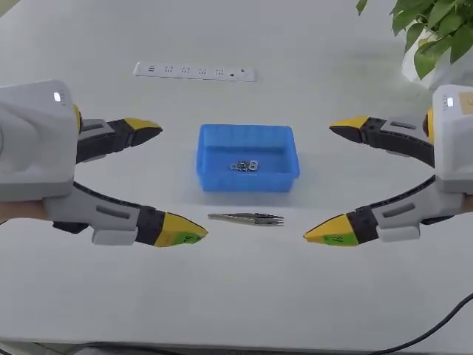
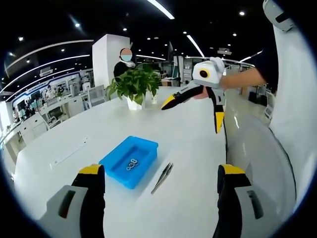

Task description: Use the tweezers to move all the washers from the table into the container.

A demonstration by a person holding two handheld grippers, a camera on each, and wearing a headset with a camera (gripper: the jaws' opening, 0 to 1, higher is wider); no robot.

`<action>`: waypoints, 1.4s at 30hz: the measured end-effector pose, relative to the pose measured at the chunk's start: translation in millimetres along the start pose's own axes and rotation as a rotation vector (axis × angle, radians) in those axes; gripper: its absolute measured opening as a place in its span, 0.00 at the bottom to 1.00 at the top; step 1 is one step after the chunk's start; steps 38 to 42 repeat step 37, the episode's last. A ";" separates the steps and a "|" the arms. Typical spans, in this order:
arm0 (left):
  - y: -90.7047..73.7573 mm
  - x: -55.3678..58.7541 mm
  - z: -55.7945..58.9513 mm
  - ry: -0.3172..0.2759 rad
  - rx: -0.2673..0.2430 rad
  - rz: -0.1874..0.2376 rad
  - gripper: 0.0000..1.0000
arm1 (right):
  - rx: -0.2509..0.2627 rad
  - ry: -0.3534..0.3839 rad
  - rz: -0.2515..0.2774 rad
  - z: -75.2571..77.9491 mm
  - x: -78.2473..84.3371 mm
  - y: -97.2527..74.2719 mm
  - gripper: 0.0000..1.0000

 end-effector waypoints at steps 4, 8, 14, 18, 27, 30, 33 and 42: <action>0.2 0.2 -1.1 0.007 0.003 -0.011 1.00 | 0.003 0.005 0.006 1.3 -0.6 0.3 1.00; -0.7 -2.1 -3.0 0.004 0.001 -0.003 1.00 | 0.003 0.004 -0.001 1.6 1.3 0.7 1.00; -0.3 -0.1 -2.7 0.011 0.003 -0.021 1.00 | -0.005 0.010 0.002 0.5 1.3 0.5 1.00; 0.1 0.2 -3.7 0.013 0.000 -0.027 1.00 | -0.013 0.008 -0.001 0.0 1.5 2.9 1.00; 2.9 -1.3 -2.2 0.015 -0.002 -0.036 1.00 | -0.016 0.008 -0.006 0.1 5.6 2.7 1.00; 5.0 -0.3 0.1 0.016 0.004 -0.045 1.00 | -0.011 0.022 0.007 0.3 6.2 1.2 1.00; 6.6 0.3 1.8 0.015 0.009 -0.051 1.00 | -0.013 0.029 0.003 -1.6 10.0 1.5 1.00; 7.5 1.8 1.6 0.017 0.011 -0.057 1.00 | -0.018 0.034 -0.008 -3.7 12.9 1.3 1.00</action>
Point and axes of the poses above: the centre of the closed fingertips' face, and the gripper's own axes: y roughly forward along the fingers, z roughly to its right, x roughly out of its underside, the point moved 4 cm from there along -y, roughly backward along the fingers, and after that the axes turned 10 degrees about -y, right-handed, at the moved point
